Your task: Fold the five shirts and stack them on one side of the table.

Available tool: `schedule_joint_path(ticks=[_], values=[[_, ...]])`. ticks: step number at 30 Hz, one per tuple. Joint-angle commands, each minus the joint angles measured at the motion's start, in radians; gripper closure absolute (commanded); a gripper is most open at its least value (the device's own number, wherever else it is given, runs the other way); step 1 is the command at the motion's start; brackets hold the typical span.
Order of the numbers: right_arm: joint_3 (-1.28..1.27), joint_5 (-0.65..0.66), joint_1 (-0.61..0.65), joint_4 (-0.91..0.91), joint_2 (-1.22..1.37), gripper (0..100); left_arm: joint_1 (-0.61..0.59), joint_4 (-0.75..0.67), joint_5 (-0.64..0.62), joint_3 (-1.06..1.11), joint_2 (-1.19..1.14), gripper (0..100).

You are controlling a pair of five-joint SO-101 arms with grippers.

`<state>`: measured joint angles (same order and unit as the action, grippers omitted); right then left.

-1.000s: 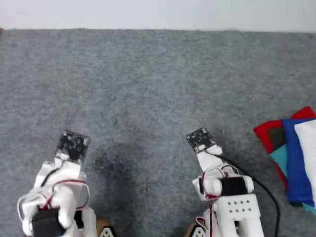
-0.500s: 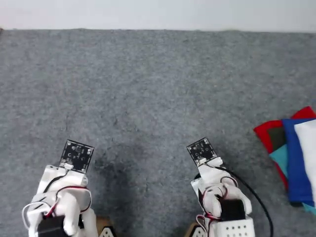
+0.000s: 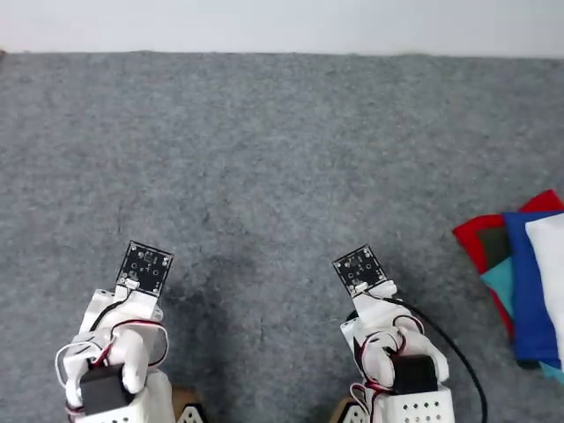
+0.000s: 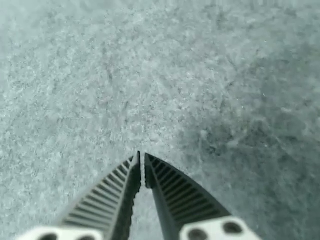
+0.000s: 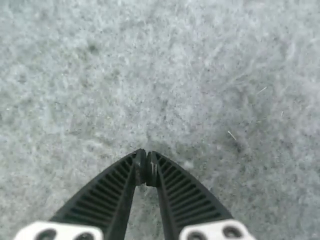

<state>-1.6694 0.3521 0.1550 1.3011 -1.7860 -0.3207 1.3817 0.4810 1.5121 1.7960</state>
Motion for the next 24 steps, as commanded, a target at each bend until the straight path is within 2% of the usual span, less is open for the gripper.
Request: schedule_joint_path(ticks=[1, 4, 24], values=[[-0.015, 0.008, 0.004, -0.008, 0.005, 98.3, -0.008, -0.054, 0.006, 0.053, 0.005, 99], [-0.015, 0.008, 0.004, -0.008, 0.005, 98.3, -0.009, -0.106, 0.003, 0.179, -0.002, 99], [-0.015, 0.008, 0.004, -0.008, 0.005, 98.3, -0.008, -0.097, 0.005, 0.173, 0.011, 99]])
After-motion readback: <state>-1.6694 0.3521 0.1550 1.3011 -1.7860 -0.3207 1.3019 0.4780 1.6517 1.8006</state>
